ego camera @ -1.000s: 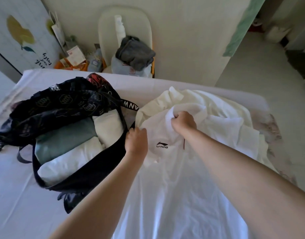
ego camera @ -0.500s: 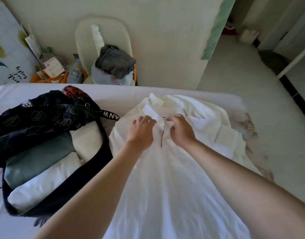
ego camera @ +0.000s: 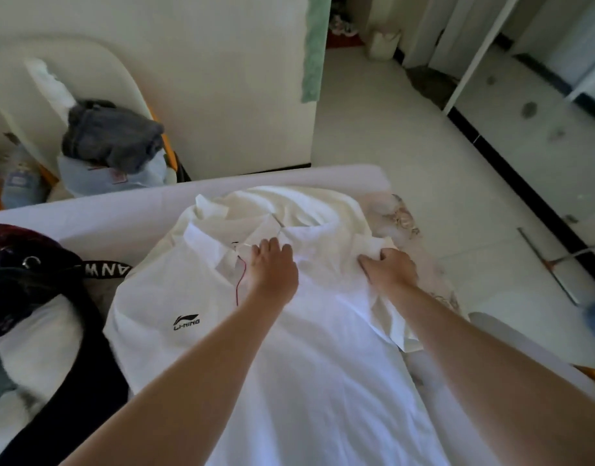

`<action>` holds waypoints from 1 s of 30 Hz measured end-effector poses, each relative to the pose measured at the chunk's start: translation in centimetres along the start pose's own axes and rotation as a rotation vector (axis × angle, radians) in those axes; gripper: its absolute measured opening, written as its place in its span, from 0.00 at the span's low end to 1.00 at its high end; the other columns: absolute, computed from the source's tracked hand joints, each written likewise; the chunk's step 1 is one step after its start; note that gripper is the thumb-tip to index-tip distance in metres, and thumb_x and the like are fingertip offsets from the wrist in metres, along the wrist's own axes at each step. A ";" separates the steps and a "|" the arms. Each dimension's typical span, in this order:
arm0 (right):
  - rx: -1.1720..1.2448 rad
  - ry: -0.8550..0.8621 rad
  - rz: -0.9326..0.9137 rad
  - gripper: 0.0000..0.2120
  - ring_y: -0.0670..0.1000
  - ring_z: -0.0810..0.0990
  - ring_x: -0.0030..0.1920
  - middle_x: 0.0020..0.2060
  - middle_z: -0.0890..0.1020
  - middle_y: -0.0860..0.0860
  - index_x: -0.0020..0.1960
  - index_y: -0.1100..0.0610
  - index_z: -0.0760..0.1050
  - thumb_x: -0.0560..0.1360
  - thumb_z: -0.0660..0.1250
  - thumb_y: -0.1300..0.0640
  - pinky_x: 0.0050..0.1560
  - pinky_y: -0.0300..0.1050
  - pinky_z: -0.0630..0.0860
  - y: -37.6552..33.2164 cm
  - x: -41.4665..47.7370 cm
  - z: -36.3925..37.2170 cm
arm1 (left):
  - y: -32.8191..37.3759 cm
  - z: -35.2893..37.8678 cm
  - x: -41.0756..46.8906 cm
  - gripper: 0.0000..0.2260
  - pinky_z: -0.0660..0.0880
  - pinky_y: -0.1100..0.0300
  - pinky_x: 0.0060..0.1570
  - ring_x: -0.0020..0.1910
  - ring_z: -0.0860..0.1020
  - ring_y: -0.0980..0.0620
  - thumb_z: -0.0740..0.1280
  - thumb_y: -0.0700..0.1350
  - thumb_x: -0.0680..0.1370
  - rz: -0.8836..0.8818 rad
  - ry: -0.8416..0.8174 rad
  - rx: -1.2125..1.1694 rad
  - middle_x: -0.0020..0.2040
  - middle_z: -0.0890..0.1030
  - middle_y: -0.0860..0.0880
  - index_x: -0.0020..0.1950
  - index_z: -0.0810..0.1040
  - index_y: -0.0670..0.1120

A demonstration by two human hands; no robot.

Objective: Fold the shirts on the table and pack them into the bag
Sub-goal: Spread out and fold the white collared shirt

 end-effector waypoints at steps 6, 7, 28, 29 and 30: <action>0.479 0.183 -0.022 0.03 0.56 0.79 0.45 0.38 0.79 0.49 0.46 0.54 0.76 0.74 0.67 0.55 0.43 0.46 0.71 -0.1 0.4 -1.6 | 6.2 1.5 2.5 0.23 0.67 0.44 0.65 0.69 0.67 0.40 0.53 0.48 0.83 0.215 -0.263 -0.228 0.74 0.63 0.47 0.79 0.54 0.53; 0.514 0.169 0.020 0.04 0.56 0.79 0.46 0.40 0.79 0.48 0.50 0.54 0.75 0.76 0.67 0.56 0.45 0.45 0.70 0.3 0.6 -1.7 | 6.5 2.1 2.9 0.23 0.65 0.43 0.67 0.71 0.65 0.40 0.52 0.48 0.84 0.195 -0.382 -0.227 0.75 0.61 0.47 0.79 0.53 0.53; 0.055 0.345 -0.537 0.14 0.58 0.75 0.33 0.41 0.75 0.54 0.44 0.57 0.72 0.62 0.73 0.65 0.30 0.42 0.64 3.7 -7.5 -1.7 | 13.5 -3.8 4.9 0.12 0.66 0.60 0.29 0.29 0.68 0.49 0.66 0.44 0.71 -0.095 -0.324 -0.913 0.29 0.68 0.51 0.31 0.66 0.47; 0.102 0.355 -0.533 0.13 0.59 0.74 0.32 0.42 0.75 0.55 0.43 0.59 0.71 0.63 0.72 0.66 0.30 0.42 0.63 3.9 -7.6 -2.1 | 13.0 -4.4 4.6 0.09 0.70 0.58 0.28 0.27 0.70 0.49 0.64 0.43 0.71 -0.125 -0.277 -0.997 0.29 0.71 0.50 0.32 0.67 0.47; 0.137 0.350 -0.544 0.13 0.59 0.73 0.32 0.42 0.74 0.55 0.43 0.59 0.70 0.63 0.72 0.67 0.30 0.42 0.62 3.9 -7.7 -2.3 | 12.2 -5.0 4.0 0.05 0.75 0.57 0.28 0.27 0.75 0.49 0.62 0.42 0.72 -0.173 -0.228 -1.109 0.32 0.74 0.48 0.36 0.70 0.46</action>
Point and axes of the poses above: each hand's wrist, its own x-axis towards the middle knuckle, its own z-axis out of the palm, y = z × x, the point moved 5 cm from there along x, towards the middle knuckle
